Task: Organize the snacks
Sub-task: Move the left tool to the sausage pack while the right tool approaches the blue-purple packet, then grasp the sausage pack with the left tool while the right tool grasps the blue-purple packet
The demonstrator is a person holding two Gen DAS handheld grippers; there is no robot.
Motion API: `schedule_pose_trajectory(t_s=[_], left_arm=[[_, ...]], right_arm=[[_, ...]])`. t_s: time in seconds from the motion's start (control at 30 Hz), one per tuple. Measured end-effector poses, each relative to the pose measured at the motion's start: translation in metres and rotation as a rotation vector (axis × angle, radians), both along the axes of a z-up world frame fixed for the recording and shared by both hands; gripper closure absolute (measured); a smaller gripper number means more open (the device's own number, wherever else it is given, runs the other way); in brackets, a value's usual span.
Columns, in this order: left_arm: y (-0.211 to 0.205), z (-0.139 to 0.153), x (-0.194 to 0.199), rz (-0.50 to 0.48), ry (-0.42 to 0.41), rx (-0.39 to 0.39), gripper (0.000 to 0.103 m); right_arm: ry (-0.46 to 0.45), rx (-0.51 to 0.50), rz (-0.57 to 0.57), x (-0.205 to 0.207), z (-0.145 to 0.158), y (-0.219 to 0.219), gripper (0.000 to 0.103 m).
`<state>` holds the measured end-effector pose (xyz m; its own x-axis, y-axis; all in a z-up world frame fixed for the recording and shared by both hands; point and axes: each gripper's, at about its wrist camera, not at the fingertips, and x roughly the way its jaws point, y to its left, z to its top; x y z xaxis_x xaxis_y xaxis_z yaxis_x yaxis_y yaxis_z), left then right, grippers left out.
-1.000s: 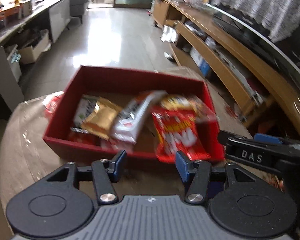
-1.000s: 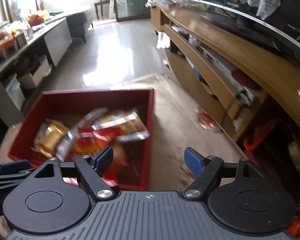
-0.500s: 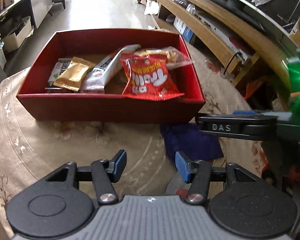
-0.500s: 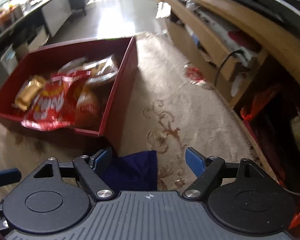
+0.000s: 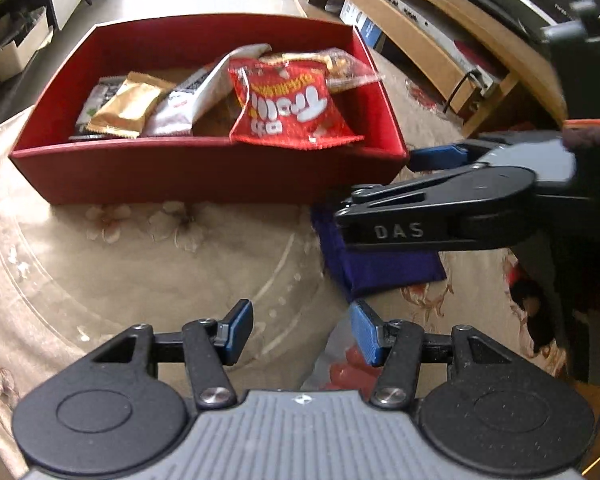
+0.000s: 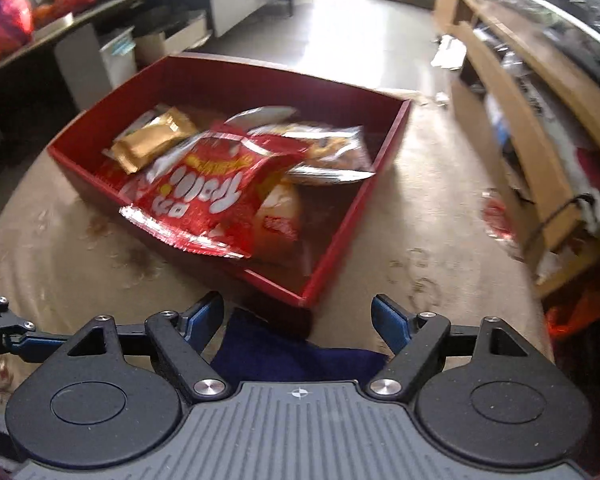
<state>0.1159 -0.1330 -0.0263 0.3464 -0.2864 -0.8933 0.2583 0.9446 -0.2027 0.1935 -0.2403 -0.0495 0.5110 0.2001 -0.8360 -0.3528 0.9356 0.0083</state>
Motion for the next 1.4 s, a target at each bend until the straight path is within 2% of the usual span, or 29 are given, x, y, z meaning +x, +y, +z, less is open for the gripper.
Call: schedule_pose_trajectory(t_s=[0.23,0.47,0.73,0.83,0.93,1.07,1.13,1.17,1.27,1.33,1.4], left_arm=[[0.004,-0.008,-0.001,-0.001,0.03,0.012,0.05],[0.006,-0.001,-0.002,-0.014,0.022,-0.005,0.05],[0.009,0.003,-0.005,-0.036,0.024,-0.025,0.049],[0.003,0.006,-0.012,-0.075,0.017,-0.036,0.049],[0.0,0.006,-0.018,-0.1,0.031,-0.048,0.044],[0.003,-0.003,-0.021,-0.063,0.083,-0.068,0.043],[0.005,-0.008,-0.022,-0.044,0.103,-0.071,0.043],[0.004,-0.01,-0.023,-0.039,0.109,-0.071,0.042],[0.004,-0.013,-0.027,-0.04,0.114,-0.077,0.038],[0.002,-0.012,-0.03,-0.057,0.112,-0.077,0.036],[-0.001,-0.011,-0.034,-0.075,0.101,-0.077,0.033]], right_arm=[[0.079,-0.017,0.072,-0.004,-0.025,-0.007,0.017],[0.133,-0.002,0.069,-0.034,-0.023,-0.019,0.015],[0.226,0.019,-0.096,-0.079,-0.021,-0.053,0.013],[0.236,-0.035,-0.097,-0.094,-0.022,-0.055,0.013],[0.223,-0.113,-0.063,-0.102,-0.023,-0.046,0.013],[0.194,-0.15,-0.024,-0.092,-0.028,-0.03,0.013],[0.164,-0.165,-0.021,-0.089,-0.031,-0.027,0.004],[0.158,-0.163,-0.027,-0.09,-0.031,-0.027,0.004],[0.141,-0.11,-0.051,-0.099,-0.029,-0.036,0.011],[0.123,-0.085,-0.066,-0.108,-0.027,-0.042,0.022],[0.109,-0.079,-0.09,-0.115,-0.024,-0.049,0.027]])
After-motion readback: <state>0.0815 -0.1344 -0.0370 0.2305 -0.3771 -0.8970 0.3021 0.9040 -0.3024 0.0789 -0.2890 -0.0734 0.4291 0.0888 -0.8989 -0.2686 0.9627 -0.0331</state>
